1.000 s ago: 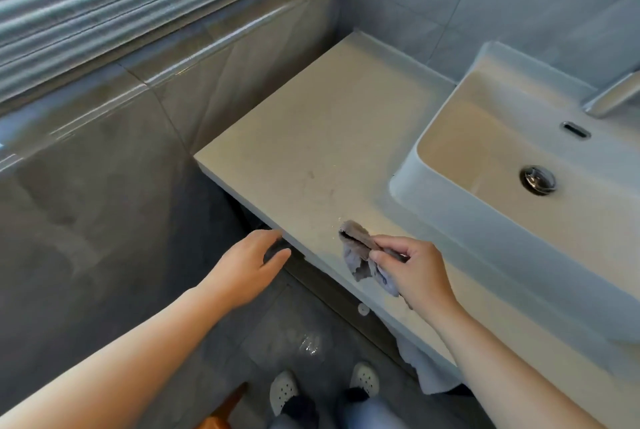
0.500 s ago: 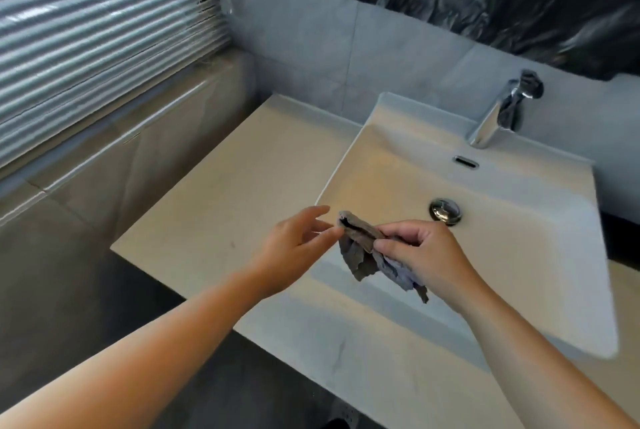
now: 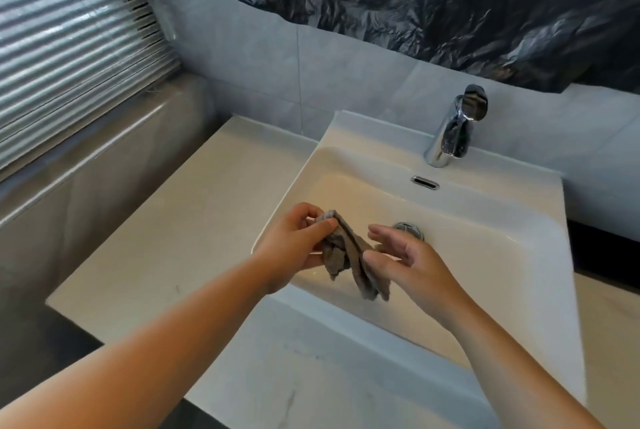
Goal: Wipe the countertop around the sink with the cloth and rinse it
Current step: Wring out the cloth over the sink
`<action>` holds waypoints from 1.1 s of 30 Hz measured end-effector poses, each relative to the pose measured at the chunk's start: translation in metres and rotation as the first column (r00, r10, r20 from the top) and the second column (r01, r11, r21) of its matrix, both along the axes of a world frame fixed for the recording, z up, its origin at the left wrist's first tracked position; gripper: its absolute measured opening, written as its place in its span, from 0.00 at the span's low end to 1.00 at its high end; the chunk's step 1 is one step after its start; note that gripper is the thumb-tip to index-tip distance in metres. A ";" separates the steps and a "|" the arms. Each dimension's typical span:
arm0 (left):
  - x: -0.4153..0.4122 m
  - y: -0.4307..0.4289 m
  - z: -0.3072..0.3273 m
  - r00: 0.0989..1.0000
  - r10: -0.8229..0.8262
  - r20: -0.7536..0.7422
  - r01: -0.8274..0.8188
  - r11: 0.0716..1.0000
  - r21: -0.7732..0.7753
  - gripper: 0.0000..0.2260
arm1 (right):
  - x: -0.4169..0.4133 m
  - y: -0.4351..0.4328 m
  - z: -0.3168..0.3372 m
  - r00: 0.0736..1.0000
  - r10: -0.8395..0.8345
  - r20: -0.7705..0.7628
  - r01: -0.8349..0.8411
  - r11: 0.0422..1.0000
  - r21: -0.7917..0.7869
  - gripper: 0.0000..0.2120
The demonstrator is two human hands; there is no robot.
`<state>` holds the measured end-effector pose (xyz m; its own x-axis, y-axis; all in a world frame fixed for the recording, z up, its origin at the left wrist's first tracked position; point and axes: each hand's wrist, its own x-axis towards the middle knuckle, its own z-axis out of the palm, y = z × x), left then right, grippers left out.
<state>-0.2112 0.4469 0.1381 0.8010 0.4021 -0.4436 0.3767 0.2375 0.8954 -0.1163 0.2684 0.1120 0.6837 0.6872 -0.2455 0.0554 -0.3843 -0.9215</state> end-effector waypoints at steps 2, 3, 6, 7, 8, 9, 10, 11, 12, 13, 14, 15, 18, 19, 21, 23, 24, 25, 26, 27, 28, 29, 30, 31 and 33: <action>0.009 0.002 0.004 0.999 -0.012 0.048 0.016 0.996 -0.085 0.07 | 0.006 -0.008 -0.010 0.998 -0.058 -0.033 0.057 0.998 -0.022 0.29; 0.012 0.003 0.006 0.997 -0.020 0.071 0.029 0.992 -0.122 0.06 | 0.008 -0.010 -0.013 0.990 -0.092 -0.105 0.093 0.996 0.002 0.31; 0.024 0.010 0.008 0.990 -0.031 0.138 0.065 0.965 -0.255 0.07 | 0.015 -0.006 -0.019 0.899 -0.132 -0.416 0.214 0.964 0.157 0.34; 0.027 0.013 0.008 0.988 -0.032 0.154 0.076 0.954 -0.290 0.07 | 0.018 -0.002 -0.018 0.876 -0.129 -0.464 0.246 0.949 0.199 0.33; 0.031 0.015 0.008 0.986 -0.039 0.164 0.090 0.946 -0.312 0.07 | 0.020 0.003 -0.017 0.868 -0.129 -0.479 0.263 0.938 0.224 0.30; 0.034 0.018 0.008 0.984 -0.050 0.169 0.103 0.941 -0.322 0.08 | 0.020 0.008 -0.015 0.872 -0.133 -0.472 0.270 0.933 0.236 0.28; 0.037 0.021 0.007 0.984 -0.067 0.164 0.117 0.940 -0.320 0.09 | 0.021 0.013 -0.013 0.887 -0.148 -0.437 0.270 0.934 0.233 0.26; 0.040 0.025 0.007 0.985 -0.097 0.143 0.138 0.940 -0.313 0.10 | 0.021 0.018 -0.011 0.912 -0.178 -0.370 0.272 0.937 0.218 0.23; 0.043 0.030 0.007 0.984 -0.142 0.111 0.170 0.935 -0.312 0.13 | 0.020 0.021 -0.009 0.937 -0.221 -0.272 0.280 0.939 0.202 0.19; 0.045 0.036 0.006 0.977 -0.198 0.075 0.211 0.919 -0.333 0.17 | 0.021 0.023 -0.008 0.951 -0.264 -0.158 0.293 0.935 0.201 0.15; 0.048 0.041 0.006 0.963 -0.267 0.036 0.260 0.887 -0.383 0.22 | 0.021 0.025 -0.006 0.952 -0.302 -0.045 0.305 0.928 0.214 0.11; 0.051 0.044 0.006 0.941 -0.339 0.000 0.303 0.841 -0.449 0.25 | 0.022 0.027 -0.006 0.942 -0.333 0.053 0.313 0.922 0.227 0.08; 0.061 0.045 0.001 0.846 -0.528 -0.076 0.433 0.762 -0.482 0.24 | 0.025 0.034 -0.006 0.899 -0.354 0.257 0.288 0.922 0.260 0.02; 0.064 0.044 -0.001 0.798 -0.595 -0.093 0.506 0.745 -0.434 0.22 | 0.026 0.036 -0.006 0.886 -0.357 0.297 0.284 0.922 0.262 0.01; 0.068 0.041 -0.004 0.699 -0.708 -0.105 0.629 0.677 -0.382 0.23 | 0.030 0.039 -0.007 0.859 -0.361 0.363 0.279 0.925 0.260 0.02; 0.072 0.042 -0.008 0.641 -0.758 -0.119 0.680 0.633 -0.369 0.23 | 0.034 0.041 -0.008 0.828 -0.340 0.445 0.255 0.937 0.240 0.04; 0.074 0.043 -0.011 0.631 -0.766 -0.122 0.692 0.627 -0.359 0.23 | 0.035 0.042 -0.009 0.810 -0.329 0.486 0.248 0.942 0.224 0.05; 0.077 0.044 -0.013 0.631 -0.765 -0.130 0.696 0.632 -0.340 0.23 | 0.037 0.043 -0.010 0.793 -0.322 0.517 0.247 0.946 0.211 0.06; 0.080 0.045 -0.014 0.639 -0.756 -0.144 0.695 0.647 -0.312 0.23 | 0.039 0.044 -0.011 0.783 -0.320 0.534 0.251 0.947 0.199 0.07; 0.084 0.046 -0.015 0.643 -0.749 -0.162 0.695 0.659 -0.288 0.22 | 0.040 0.046 -0.012 0.779 -0.324 0.537 0.261 0.946 0.193 0.08; 0.087 0.048 -0.013 0.634 -0.752 -0.181 0.706 0.658 -0.260 0.21 | 0.042 0.048 -0.012 0.779 -0.333 0.531 0.272 0.943 0.193 0.08; 0.090 0.049 -0.012 0.616 -0.760 -0.206 0.727 0.649 -0.222 0.20 | 0.044 0.050 -0.012 0.782 -0.338 0.523 0.280 0.941 0.191 0.09; 0.093 0.049 -0.010 0.592 -0.769 -0.241 0.755 0.634 -0.166 0.19 | 0.045 0.051 -0.013 0.784 -0.338 0.521 0.284 0.941 0.183 0.10; 0.094 0.049 -0.010 0.566 -0.771 -0.294 0.790 0.609 -0.076 0.17 | 0.045 0.052 -0.012 0.785 -0.334 0.521 0.285 0.943 0.174 0.11; 0.095 0.045 -0.010 0.545 -0.733 -0.407 0.836 0.514 0.194 0.14 | 0.046 0.053 -0.016 0.807 -0.308 0.504 0.274 0.951 0.143 0.09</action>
